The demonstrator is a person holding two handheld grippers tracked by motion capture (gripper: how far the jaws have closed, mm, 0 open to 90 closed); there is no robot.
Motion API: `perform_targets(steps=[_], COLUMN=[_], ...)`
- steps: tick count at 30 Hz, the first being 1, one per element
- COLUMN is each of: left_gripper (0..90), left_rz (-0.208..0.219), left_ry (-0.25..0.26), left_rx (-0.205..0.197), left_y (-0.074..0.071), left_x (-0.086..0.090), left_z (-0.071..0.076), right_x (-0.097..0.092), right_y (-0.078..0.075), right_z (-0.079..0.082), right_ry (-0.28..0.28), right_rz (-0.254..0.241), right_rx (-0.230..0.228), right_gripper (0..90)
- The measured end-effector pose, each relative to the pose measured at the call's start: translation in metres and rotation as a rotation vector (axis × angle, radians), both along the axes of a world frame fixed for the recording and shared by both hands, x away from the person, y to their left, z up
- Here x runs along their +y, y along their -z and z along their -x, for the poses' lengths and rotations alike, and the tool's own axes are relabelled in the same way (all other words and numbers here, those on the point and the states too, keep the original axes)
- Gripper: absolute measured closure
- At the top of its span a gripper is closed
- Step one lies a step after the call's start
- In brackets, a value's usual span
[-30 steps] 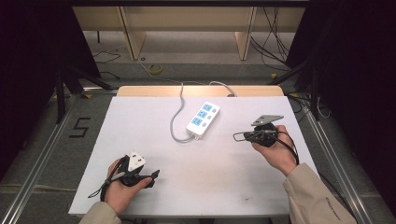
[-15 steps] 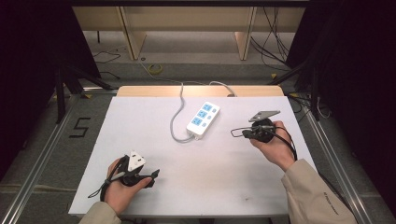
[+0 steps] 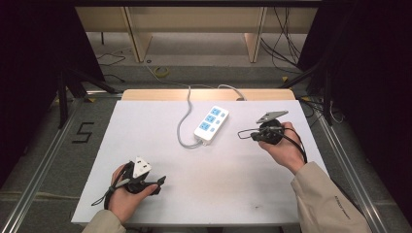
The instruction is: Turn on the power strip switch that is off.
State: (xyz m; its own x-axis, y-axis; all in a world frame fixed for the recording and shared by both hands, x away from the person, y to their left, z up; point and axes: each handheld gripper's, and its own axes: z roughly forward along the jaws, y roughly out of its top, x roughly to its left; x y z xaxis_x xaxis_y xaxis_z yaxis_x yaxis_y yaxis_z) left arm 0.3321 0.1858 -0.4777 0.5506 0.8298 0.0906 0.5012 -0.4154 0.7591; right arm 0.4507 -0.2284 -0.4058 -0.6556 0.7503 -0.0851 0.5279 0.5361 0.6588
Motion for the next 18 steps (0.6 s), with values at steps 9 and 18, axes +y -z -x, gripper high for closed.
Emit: perform_targets(steps=[9, 18], left_gripper=[23.1, 23.1], left_rz=[0.002, 0.001], left_ry=[0.0, 0.001], left_rx=[0.002, 0.001], left_y=[0.0, 0.0], left_x=[-0.001, -0.001], left_z=[0.0, 0.0], right_x=[0.004, 0.008], right_y=[-0.002, -0.004], right_z=[-0.007, -0.013], right_ry=[-0.004, -0.005], right_rz=[0.009, 0.013], right_rx=[0.007, 0.015], right_gripper=[90.0, 90.0])
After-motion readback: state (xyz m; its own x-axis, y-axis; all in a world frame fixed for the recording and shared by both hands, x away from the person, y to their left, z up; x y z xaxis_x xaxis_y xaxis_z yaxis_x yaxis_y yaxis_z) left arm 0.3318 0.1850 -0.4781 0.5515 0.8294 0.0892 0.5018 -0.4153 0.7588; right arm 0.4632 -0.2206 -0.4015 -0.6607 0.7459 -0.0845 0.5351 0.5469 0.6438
